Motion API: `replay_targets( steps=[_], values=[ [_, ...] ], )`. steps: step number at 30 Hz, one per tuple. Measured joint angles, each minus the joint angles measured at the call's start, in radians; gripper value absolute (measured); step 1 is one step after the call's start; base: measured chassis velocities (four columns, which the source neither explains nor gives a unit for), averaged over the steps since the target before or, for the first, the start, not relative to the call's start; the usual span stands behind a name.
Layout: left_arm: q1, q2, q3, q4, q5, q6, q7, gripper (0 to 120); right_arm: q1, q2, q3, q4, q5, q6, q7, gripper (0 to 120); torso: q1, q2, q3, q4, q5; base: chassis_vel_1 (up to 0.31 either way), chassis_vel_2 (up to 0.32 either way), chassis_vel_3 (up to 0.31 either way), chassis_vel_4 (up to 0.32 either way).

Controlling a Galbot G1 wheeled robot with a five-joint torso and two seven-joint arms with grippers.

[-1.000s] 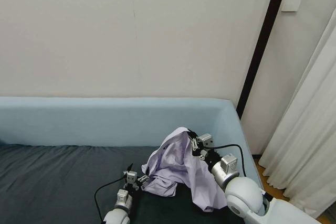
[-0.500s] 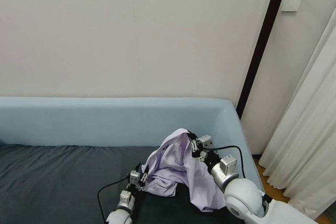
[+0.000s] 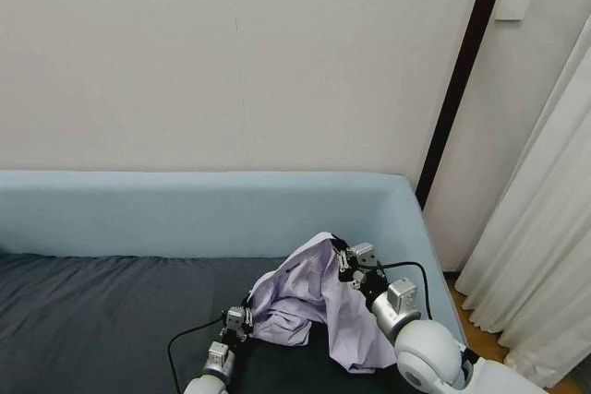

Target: Pick up the clothes from the sofa and hang them on the clothes hanger.

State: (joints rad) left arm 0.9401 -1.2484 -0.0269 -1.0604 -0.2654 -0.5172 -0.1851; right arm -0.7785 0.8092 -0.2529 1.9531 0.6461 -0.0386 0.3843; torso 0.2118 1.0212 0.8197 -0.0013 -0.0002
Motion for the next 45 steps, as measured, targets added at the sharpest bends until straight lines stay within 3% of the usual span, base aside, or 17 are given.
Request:
replay_targets(
  steps=[3,4,5,8,9,11,14,16,19,20,25,31,34,37,40,41,45],
  values=[
    [0.052,0.041,-0.013,-0.143,0.001,0.035,-0.070,0,0.004,-0.012,0.010,0.016,0.006,-0.009,0.009,0,0.000,0.000,0.000,0.0001,-0.0001,0.000,0.000,0.000,0.000],
    [0.076,0.075,-0.015,-0.240,-0.019,0.066,-0.095,0,0.016,-0.022,0.014,0.029,0.020,-0.020,0.016,0,0.000,0.000,0.000,0.0002,0.0001,0.000,0.000,0.000,0.000],
    [0.076,0.075,-0.015,-0.240,-0.019,0.066,-0.095,0,0.016,-0.022,0.014,0.029,0.020,-0.020,0.016,0,0.000,0.000,0.000,0.0002,0.0001,0.000,0.000,0.000,0.000],
    [0.090,0.187,-0.015,-0.461,-0.084,0.159,-0.129,0,0.076,-0.045,0.015,0.065,0.069,-0.065,0.036,0,0.000,0.000,0.000,0.0002,-0.0002,0.000,0.000,0.000,0.000],
    [0.090,0.187,-0.015,-0.461,-0.084,0.159,-0.129,0,0.076,-0.045,0.015,0.065,0.069,-0.065,0.036,0,0.000,0.000,0.000,0.0002,-0.0002,0.000,0.000,0.000,0.000],
    [0.034,0.302,0.001,-0.609,-0.183,0.264,-0.159,0,0.147,-0.051,0.001,0.082,0.128,-0.108,0.058,0,0.000,0.000,0.000,0.0003,0.0001,0.000,0.000,0.000,0.000],
    [-0.120,0.430,0.064,-0.713,-0.340,0.381,-0.186,0,0.253,-0.047,-0.032,0.058,0.199,-0.149,0.085,0,0.000,0.000,0.000,0.0003,-0.0003,0.000,0.000,0.000,0.000],
    [-0.177,0.456,0.087,-0.724,-0.383,0.407,-0.192,0,0.294,-0.041,-0.044,0.040,0.217,-0.156,0.091,0,0.000,0.000,0.000,0.0001,0.0002,0.000,0.000,0.000,0.000],
    [-0.420,0.506,0.215,-0.691,-0.505,0.480,-0.198,0,0.443,-0.020,-0.086,-0.031,0.270,-0.169,0.101,0,0.000,0.000,0.000,0.0001,0.0002,0.000,0.000,0.000,0.000],
    [-0.420,0.506,0.215,-0.691,-0.505,0.480,-0.198,0,0.443,-0.020,-0.086,-0.031,0.270,-0.169,0.101,0,0.000,0.000,0.000,0.0001,0.0002,0.000,0.000,0.000,0.000],
    [-0.798,0.458,0.425,-0.529,-0.565,0.566,-0.234,0,0.650,0.039,-0.106,-0.150,0.348,-0.181,0.119,0,0.000,0.000,0.000,-0.0001,0.0003,0.000,0.000,0.000,0.000],
    [-0.977,0.428,0.479,-0.453,-0.578,0.631,-0.277,0,0.817,0.056,-0.164,-0.201,0.392,-0.181,0.120,0,0.000,0.000,0.000,-0.0004,0.0000,0.000,0.000,0.000,0.000],
    [-1.071,0.447,0.515,-0.438,-0.595,0.710,-0.326,0,0.927,0.085,-0.220,-0.249,0.406,-0.183,0.127,0,0.000,0.000,0.000,0.0004,0.0001,0.000,0.000,0.000,0.000],
    [-1.074,0.473,0.516,-0.465,-0.599,0.746,-0.355,0,0.959,0.088,-0.257,-0.255,0.417,-0.189,0.130,0,0.000,0.000,0.000,0.0010,-0.0005,0.000,0.000,0.000,0.000],
    [-0.997,0.555,0.460,-0.609,-0.623,0.800,-0.416,0,0.954,0.038,-0.296,-0.168,0.437,-0.199,0.124,0,0.000,0.000,0.000,0.0004,-0.0004,0.000,0.000,0.000,0.000],
    [-0.997,0.555,0.460,-0.609,-0.623,0.800,-0.416,0,0.954,0.038,-0.296,-0.168,0.437,-0.199,0.124,0,0.000,0.000,0.000,0.0004,-0.0004,0.000,0.000,0.000,0.000],
    [-0.804,0.720,0.250,-0.865,-0.651,0.850,-0.480,0,0.887,-0.082,-0.296,0.051,0.404,-0.206,0.067,0,0.000,0.000,0.000,-0.0002,0.0005,0.000,0.000,0.000,0.000]
  ],
)
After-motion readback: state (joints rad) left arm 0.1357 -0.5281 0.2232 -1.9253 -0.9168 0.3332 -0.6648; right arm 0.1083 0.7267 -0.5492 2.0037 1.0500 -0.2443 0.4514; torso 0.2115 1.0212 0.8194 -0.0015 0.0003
